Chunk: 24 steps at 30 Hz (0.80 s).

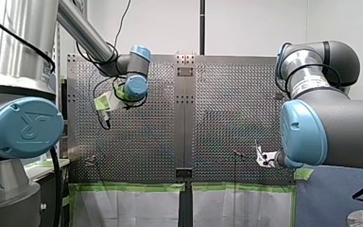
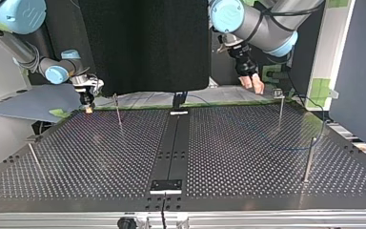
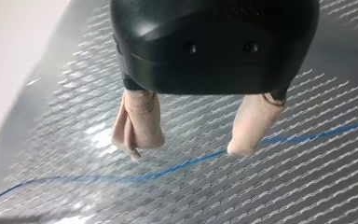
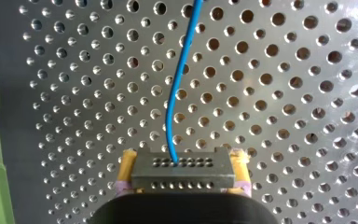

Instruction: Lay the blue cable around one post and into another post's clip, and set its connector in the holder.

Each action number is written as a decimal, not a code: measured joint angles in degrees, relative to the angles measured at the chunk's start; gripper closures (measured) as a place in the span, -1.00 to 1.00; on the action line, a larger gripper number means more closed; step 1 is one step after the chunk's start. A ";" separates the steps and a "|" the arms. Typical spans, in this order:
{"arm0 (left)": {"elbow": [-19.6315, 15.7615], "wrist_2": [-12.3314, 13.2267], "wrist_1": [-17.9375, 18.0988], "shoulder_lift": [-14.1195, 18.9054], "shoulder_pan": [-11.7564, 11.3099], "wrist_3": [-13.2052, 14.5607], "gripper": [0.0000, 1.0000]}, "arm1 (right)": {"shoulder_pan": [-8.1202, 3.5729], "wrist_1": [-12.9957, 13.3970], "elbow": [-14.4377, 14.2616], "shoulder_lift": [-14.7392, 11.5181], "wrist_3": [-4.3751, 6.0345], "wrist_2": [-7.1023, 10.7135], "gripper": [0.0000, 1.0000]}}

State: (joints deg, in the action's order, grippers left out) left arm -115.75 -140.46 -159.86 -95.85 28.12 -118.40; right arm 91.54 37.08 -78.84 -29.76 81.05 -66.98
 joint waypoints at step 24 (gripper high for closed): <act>1.51 -5.18 -3.11 12.34 -10.19 -2.32 -0.97 | 0.00 -0.07 0.03 0.00 0.00 0.00 1.00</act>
State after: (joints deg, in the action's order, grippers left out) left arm -114.24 -145.64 -162.98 -83.51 17.93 -120.72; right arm 91.54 37.01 -78.81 -29.76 81.05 -66.98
